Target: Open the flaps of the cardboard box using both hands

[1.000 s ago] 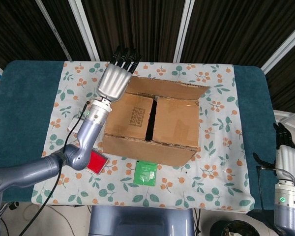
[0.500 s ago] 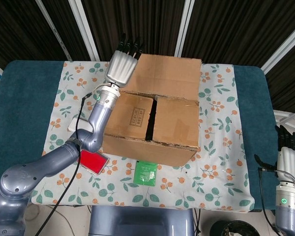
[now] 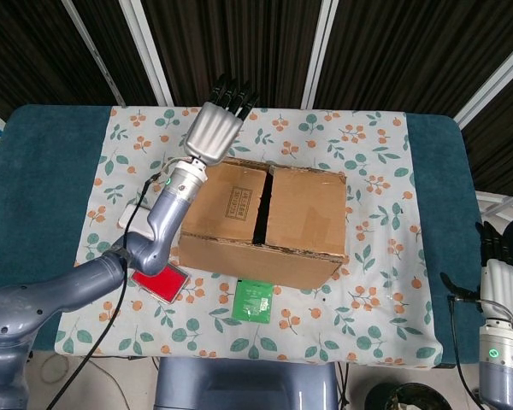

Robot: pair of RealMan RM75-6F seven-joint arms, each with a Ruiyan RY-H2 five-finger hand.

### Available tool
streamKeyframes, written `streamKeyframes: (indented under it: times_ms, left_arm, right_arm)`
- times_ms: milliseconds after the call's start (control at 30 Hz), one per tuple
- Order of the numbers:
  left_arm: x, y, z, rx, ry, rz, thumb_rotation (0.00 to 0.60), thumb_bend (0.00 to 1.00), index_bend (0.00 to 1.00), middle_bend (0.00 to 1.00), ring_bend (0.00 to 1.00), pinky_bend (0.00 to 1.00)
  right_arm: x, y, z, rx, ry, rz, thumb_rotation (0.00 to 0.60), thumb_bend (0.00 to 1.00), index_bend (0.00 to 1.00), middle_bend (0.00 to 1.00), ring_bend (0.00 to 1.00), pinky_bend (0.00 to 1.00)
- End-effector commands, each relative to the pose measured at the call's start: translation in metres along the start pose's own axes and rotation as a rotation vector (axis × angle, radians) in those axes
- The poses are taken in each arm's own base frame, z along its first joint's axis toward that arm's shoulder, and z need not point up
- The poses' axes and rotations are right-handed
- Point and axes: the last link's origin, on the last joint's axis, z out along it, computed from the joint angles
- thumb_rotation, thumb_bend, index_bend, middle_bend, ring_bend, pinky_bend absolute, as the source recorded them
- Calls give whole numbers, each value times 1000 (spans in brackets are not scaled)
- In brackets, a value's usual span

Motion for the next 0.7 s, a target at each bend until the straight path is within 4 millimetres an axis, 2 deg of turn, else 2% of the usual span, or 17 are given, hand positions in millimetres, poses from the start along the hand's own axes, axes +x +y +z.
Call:
streamKeyframes:
  times_ms: [33, 400, 533, 700]
  left_arm:
    - [5, -22, -38, 8, 5, -48, 600, 167, 0, 0, 0, 0]
    - [6, -73, -176, 106, -49, -205, 600, 139, 0, 0, 0, 0]
    - [1, -88, -214, 155, -72, -220, 600, 133, 0, 0, 0, 0]
    - [-8, -103, -251, 216, -102, -243, 600, 85, 0, 0, 0, 0]
  right_arm:
    - [0, 0, -1, 6, 1, -3, 600, 263, 0, 0, 5, 212]
    - [9, -15, 7, 54, 26, -54, 600, 267, 0, 0, 5, 212]
    - [12, -18, 6, 64, 30, -75, 600, 267, 0, 0, 5, 212]
    - [15, -24, 7, 81, 25, -109, 600, 267, 0, 0, 5, 212]
